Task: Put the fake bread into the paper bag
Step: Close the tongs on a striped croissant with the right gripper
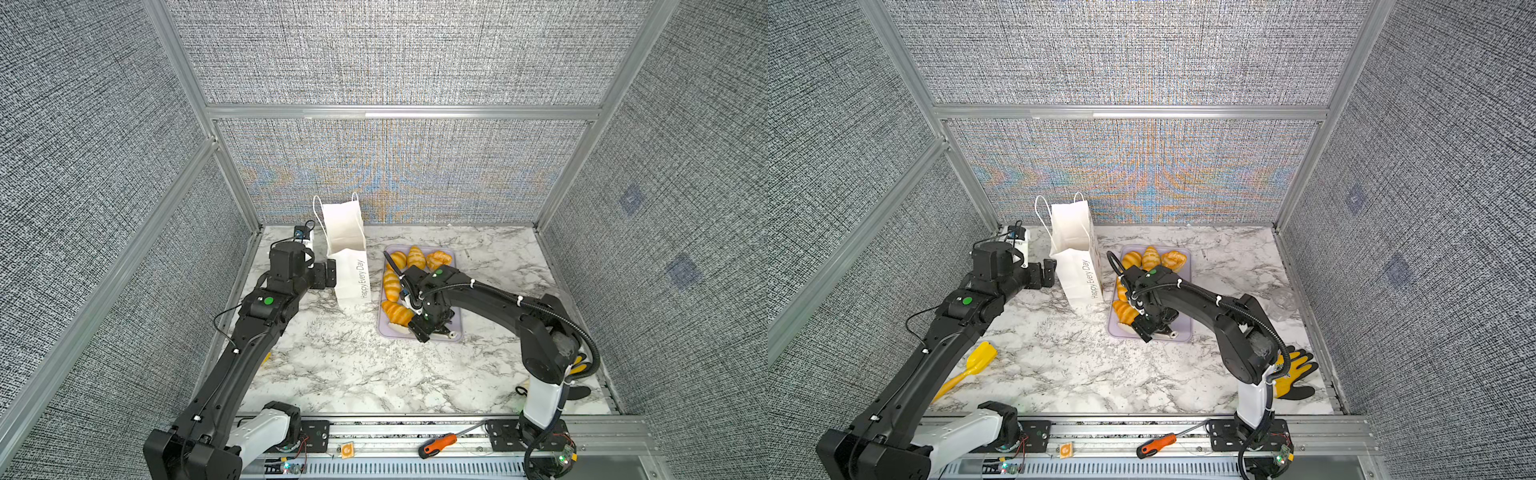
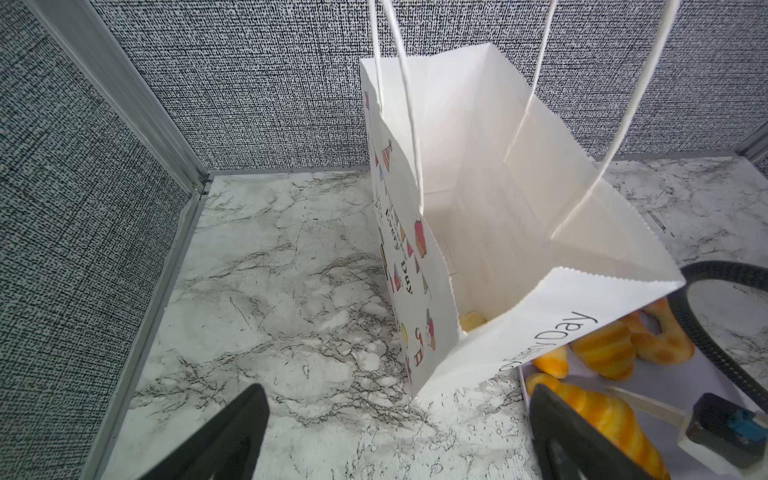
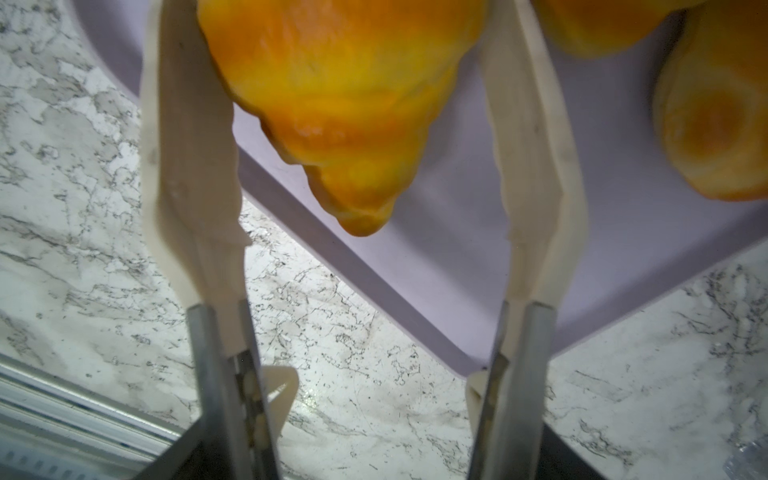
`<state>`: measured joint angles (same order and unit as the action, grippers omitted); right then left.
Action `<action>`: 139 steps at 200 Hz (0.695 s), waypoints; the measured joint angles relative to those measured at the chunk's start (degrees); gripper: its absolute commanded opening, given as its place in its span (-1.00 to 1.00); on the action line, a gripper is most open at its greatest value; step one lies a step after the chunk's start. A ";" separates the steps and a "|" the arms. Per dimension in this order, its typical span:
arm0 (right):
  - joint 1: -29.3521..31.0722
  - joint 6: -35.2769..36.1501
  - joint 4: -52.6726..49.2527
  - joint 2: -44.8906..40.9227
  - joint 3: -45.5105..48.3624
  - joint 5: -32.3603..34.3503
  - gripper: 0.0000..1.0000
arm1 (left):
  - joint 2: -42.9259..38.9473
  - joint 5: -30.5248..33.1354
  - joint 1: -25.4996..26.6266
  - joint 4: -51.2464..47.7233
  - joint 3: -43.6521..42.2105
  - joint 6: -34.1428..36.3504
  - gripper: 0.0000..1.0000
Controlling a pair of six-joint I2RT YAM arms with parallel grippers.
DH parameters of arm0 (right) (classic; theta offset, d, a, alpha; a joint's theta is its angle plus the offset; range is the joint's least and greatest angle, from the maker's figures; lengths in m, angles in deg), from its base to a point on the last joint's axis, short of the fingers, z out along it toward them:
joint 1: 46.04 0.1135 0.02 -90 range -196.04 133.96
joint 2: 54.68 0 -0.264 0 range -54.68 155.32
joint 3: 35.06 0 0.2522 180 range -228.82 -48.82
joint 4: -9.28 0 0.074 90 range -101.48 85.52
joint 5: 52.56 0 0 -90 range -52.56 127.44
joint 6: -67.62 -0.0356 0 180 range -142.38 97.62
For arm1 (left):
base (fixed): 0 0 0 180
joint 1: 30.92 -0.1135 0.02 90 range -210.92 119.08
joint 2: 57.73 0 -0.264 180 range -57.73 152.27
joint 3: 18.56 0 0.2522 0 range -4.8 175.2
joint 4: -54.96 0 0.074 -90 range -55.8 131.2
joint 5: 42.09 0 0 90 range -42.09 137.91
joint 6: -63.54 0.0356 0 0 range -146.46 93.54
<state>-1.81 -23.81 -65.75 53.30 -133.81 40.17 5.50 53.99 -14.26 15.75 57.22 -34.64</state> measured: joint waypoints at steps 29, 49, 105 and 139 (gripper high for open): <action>0.20 -0.11 -1.03 0.72 -0.87 0.37 0.39 | -0.09 0.44 0.00 0.00 0.00 -0.09 0.98; 0.33 -0.07 -1.64 0.98 -1.57 0.39 0.28 | -0.33 1.09 0.00 0.00 0.00 -0.24 0.98; 0.37 0.09 -2.34 0.15 -1.38 0.35 0.07 | -0.57 1.95 0.00 0.00 -0.11 -0.57 0.98; 0.26 0.28 -1.36 -3.30 0.37 -1.07 0.00 | -2.38 2.51 0.00 0.00 -2.10 -1.36 0.98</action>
<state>-1.55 -23.53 -67.11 50.00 -133.44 39.09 3.11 56.51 -14.26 15.75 55.12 -36.00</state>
